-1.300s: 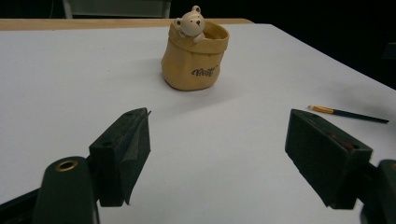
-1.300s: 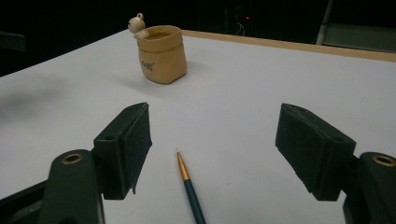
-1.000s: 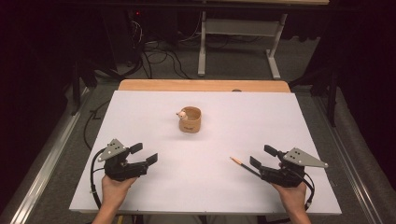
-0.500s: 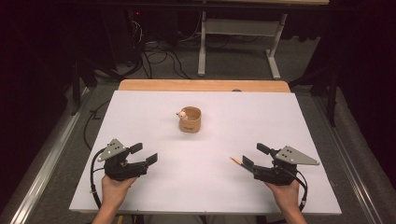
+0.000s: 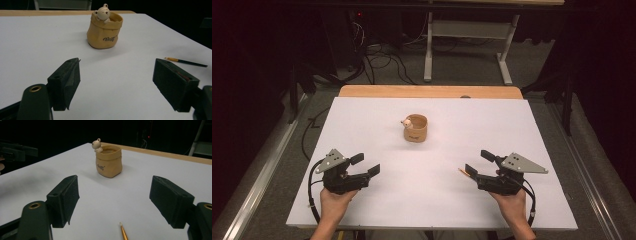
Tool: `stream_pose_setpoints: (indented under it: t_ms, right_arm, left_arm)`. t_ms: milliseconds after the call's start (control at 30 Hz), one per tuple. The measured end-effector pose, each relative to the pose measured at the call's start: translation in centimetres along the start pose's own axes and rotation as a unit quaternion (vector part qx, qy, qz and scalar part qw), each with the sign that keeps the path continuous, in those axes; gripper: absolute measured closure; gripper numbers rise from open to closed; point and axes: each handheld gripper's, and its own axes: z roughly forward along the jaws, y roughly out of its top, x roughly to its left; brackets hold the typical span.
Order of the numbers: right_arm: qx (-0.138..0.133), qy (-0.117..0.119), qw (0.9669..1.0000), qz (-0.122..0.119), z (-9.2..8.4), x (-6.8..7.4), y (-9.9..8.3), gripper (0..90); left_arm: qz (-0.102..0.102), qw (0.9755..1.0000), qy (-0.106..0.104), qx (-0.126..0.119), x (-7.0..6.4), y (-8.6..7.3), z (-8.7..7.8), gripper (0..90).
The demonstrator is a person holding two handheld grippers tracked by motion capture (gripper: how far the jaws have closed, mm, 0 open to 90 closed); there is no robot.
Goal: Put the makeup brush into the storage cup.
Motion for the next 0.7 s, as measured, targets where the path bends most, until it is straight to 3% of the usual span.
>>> stream_pose_setpoints:
  t_ms: [267,700]
  right_arm:
    - [0.038,0.004,0.9992,-0.010,0.5,0.0,0.9,26.1]
    - [0.077,0.000,0.9966,-0.030,0.8,0.3,1.7,26.7]
  left_arm:
    - [0.000,1.0000,-0.001,0.000,0.0,0.0,0.0,22.3]
    - [-0.001,1.0000,-0.001,0.000,0.0,0.0,0.0,22.4]
